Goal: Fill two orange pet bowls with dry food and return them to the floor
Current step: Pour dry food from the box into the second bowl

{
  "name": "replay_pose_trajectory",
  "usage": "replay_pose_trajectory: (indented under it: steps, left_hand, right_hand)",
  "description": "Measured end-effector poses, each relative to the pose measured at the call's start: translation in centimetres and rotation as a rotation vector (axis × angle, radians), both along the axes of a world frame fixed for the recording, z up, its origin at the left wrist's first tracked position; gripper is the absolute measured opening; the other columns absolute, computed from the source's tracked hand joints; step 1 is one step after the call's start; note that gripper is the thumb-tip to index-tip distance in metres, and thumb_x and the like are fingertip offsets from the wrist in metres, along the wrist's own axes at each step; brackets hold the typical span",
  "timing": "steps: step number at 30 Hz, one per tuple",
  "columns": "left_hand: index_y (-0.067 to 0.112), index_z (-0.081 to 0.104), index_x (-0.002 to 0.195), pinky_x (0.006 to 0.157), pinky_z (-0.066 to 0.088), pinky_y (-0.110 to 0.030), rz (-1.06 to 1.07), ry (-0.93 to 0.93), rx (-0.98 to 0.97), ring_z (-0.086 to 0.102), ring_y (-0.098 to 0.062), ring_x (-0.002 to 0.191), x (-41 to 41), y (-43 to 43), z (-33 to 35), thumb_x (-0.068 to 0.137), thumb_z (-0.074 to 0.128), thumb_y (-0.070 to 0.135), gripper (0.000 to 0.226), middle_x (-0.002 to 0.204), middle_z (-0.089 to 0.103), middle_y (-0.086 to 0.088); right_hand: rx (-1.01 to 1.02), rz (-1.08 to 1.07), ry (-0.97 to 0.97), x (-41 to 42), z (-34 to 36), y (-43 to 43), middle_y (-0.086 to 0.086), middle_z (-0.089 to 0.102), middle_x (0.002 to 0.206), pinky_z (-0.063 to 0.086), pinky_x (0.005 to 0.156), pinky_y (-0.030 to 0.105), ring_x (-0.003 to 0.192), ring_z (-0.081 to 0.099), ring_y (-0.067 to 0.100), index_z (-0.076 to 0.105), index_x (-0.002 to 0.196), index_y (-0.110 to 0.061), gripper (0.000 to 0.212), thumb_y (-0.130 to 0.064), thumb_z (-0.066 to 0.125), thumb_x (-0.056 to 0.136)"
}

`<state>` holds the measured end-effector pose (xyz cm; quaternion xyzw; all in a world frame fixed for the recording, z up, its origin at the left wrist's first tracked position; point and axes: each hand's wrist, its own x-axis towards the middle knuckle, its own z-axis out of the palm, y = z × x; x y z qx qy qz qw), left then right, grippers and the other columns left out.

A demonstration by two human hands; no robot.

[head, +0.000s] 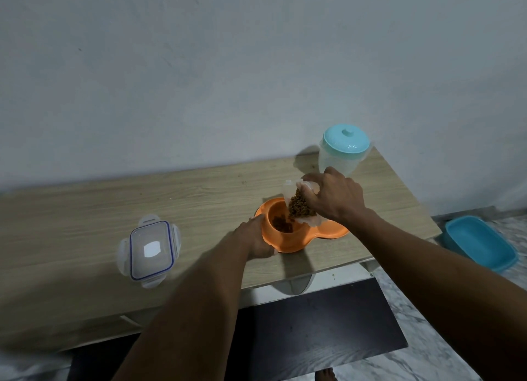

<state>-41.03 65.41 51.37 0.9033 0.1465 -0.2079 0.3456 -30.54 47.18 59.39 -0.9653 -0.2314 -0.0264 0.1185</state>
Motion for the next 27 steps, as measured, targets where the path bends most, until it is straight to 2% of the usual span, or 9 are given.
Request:
replay_pose_trajectory:
  steps: [7, 14, 17, 19, 22, 25, 27]
  left_hand:
    - [0.039, 0.032, 0.146, 0.103, 0.047, -0.049, -0.005, 0.021, 0.007, 0.056, -0.026, 0.118, -0.1, -0.1, 0.2, 0.058, 0.083, 0.045, 0.101, 0.132, 0.057, -0.003]
    - [0.039, 0.033, 0.145, 0.104, 0.046, -0.05, -0.012, 0.046, 0.011, 0.055, -0.025, 0.119, 0.0, 0.1, 0.2, 0.059, 0.081, 0.045, 0.099, 0.132, 0.057, -0.002]
    - [0.038, 0.034, 0.147, 0.107, 0.044, -0.049, 0.011, 0.047, -0.038, 0.051, -0.028, 0.125, 0.2, 0.1, 0.4, 0.063, 0.083, 0.038, 0.097, 0.137, 0.054, -0.002]
    - [0.038, 0.038, 0.146, 0.107, 0.044, -0.049, 0.044, 0.04, -0.11, 0.051, -0.029, 0.126, 0.4, 0.1, 0.5, 0.062, 0.082, 0.035, 0.095, 0.138, 0.054, -0.003]
    - [0.041, 0.043, 0.143, 0.104, 0.048, -0.049, 0.117, 0.032, -0.209, 0.056, -0.028, 0.121, 0.5, 0.2, 0.3, 0.066, 0.076, 0.039, 0.084, 0.135, 0.059, -0.004]
    - [0.028, 0.054, 0.139, 0.101, 0.046, -0.044, 0.229, -0.079, -0.129, 0.058, -0.028, 0.115, 0.3, 0.2, 1.3, 0.094, 0.051, 0.049, 0.049, 0.13, 0.064, -0.007]
    - [0.021, 0.062, 0.13, 0.089, 0.044, -0.036, 0.362, -0.171, -0.111, 0.059, -0.025, 0.105, 0.3, 0.5, 2.4, 0.101, 0.036, 0.054, 0.052, 0.123, 0.066, -0.009]
  right_hand:
    - [0.044, -0.029, 0.029, 0.3, -0.1, -0.5, 0.008, 0.062, 0.12, 0.045, 0.073, 0.037, 0.101, 0.063, 0.031, 0.063, 0.129, -0.034, 0.05, -0.064, 0.042, 0.095]
    - [0.171, -0.116, 0.112, 0.8, -0.4, -1.5, 0.007, 0.066, 0.123, 0.047, 0.079, 0.04, 0.11, 0.062, 0.031, 0.065, 0.129, -0.03, 0.053, -0.064, 0.042, 0.095]
    - [0.354, -0.18, 0.23, 0.9, -0.6, -1.9, 0.006, 0.071, 0.117, 0.054, 0.085, 0.047, 0.107, 0.063, 0.029, 0.068, 0.124, -0.027, 0.053, -0.062, 0.041, 0.095]
    - [0.528, -0.248, 0.338, 0.8, -0.7, -2.1, 0.007, 0.071, 0.108, 0.059, 0.079, 0.052, 0.099, 0.065, 0.03, 0.07, 0.119, -0.026, 0.052, -0.062, 0.042, 0.094]
    - [0.776, -0.347, 0.542, 0.2, -1.1, -2.3, 0.013, 0.067, 0.106, 0.059, 0.065, 0.043, 0.092, 0.065, 0.03, 0.066, 0.122, -0.022, 0.043, -0.052, 0.044, 0.101]
    - [0.976, -0.433, 0.764, -0.8, -1.6, -1.8, 0.016, 0.063, 0.113, 0.056, 0.062, 0.039, 0.097, 0.062, 0.031, 0.062, 0.128, -0.026, 0.036, -0.045, 0.047, 0.102]
    - [1.077, -0.441, 0.864, -1.6, -2.1, -0.8, 0.017, 0.063, 0.115, 0.06, 0.07, 0.048, 0.101, 0.063, 0.035, 0.063, 0.124, -0.031, 0.03, -0.045, 0.048, 0.101]
